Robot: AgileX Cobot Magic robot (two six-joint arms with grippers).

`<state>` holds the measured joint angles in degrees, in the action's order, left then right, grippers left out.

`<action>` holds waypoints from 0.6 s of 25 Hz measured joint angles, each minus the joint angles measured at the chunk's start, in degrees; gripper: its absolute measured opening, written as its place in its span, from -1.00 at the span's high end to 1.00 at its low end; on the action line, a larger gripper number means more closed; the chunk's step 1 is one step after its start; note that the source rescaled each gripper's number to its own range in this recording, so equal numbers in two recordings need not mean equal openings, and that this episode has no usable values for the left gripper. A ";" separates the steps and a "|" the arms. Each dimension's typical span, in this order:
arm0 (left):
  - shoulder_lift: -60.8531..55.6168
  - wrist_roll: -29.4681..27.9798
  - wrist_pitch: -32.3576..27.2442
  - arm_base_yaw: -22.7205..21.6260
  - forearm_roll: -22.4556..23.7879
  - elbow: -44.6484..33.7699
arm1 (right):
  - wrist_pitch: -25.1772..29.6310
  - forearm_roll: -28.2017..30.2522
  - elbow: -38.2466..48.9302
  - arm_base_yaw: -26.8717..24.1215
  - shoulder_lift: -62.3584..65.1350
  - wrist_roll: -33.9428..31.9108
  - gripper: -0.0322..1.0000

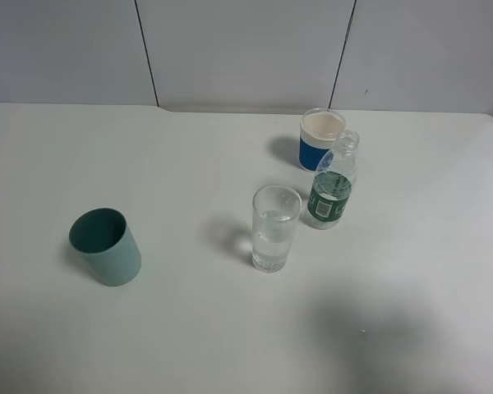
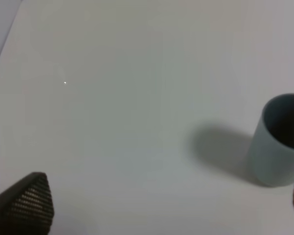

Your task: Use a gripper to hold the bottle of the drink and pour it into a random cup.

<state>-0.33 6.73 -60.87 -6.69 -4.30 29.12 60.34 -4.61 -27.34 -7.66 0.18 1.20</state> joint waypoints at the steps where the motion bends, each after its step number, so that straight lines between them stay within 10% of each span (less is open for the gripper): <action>1: 0.00 0.00 0.00 0.00 0.00 0.00 | 0.00 0.00 0.00 0.00 0.00 0.00 -1.00; 15: 0.00 0.00 0.00 0.00 0.00 0.00 | 0.00 0.00 0.00 0.00 0.00 0.00 -1.00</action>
<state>-0.33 6.73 -60.87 -6.69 -4.30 29.12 60.34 -4.61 -27.34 -7.66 0.18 1.20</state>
